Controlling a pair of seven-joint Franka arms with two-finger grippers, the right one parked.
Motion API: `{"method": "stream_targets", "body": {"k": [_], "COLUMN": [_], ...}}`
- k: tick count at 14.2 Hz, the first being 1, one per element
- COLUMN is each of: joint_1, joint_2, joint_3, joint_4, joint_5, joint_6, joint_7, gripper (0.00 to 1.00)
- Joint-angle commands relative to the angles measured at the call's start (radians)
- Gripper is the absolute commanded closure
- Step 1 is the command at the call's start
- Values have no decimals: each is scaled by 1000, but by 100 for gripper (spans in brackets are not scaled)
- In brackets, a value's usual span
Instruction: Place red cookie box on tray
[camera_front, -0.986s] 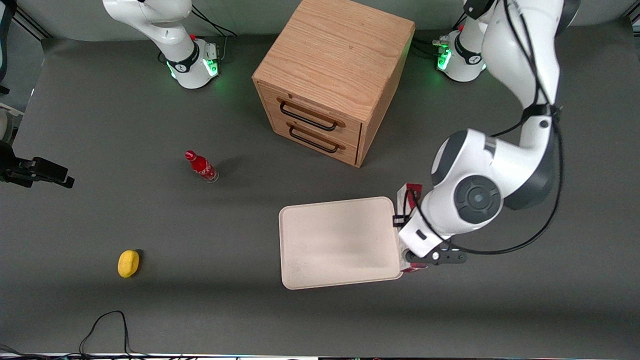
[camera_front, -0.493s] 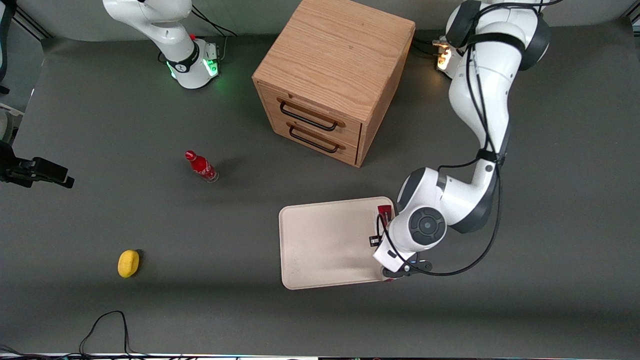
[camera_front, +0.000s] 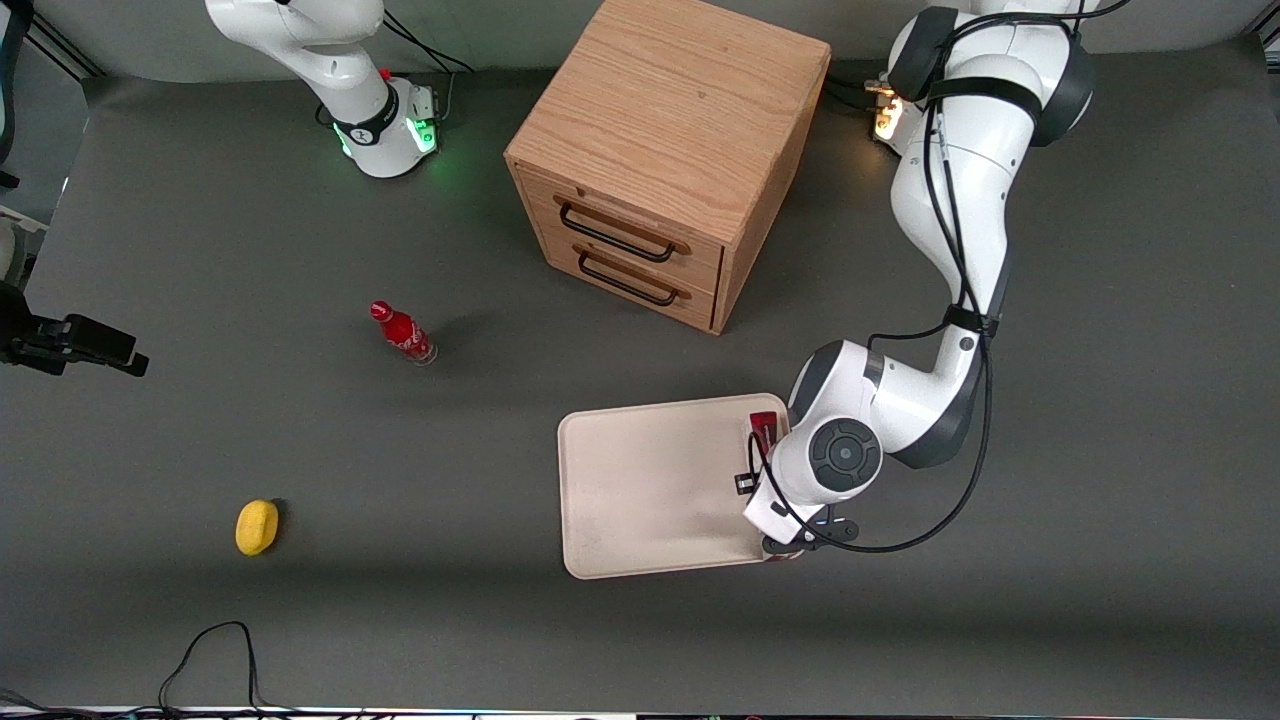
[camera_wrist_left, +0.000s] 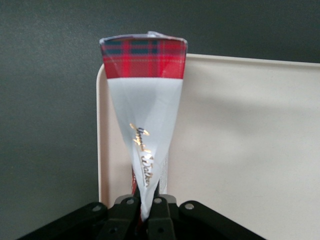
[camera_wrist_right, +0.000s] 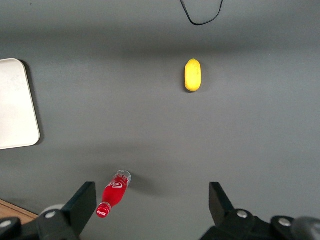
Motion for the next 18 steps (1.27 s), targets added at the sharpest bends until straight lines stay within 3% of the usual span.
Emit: {"method": "stream_targets", "body": {"k": [1,2,5,8,15,18], "joint_1": [-8,-8,-6,11,86,135], "joint_2": [-25,-30,-44,-160,-583,-726], "joint_3": [13,13,13,15,18,20], "joint_4": [-40,-40,-46,-162,-574,-679], "joint_5": [-9,-6,5,6,5,6], "joint_6": [-1,-4,-18,-15,-34,-96], "joint_7": [-23,-22,-6,-3,96,153], "gripper": [53,1,0,0,0,0]}}
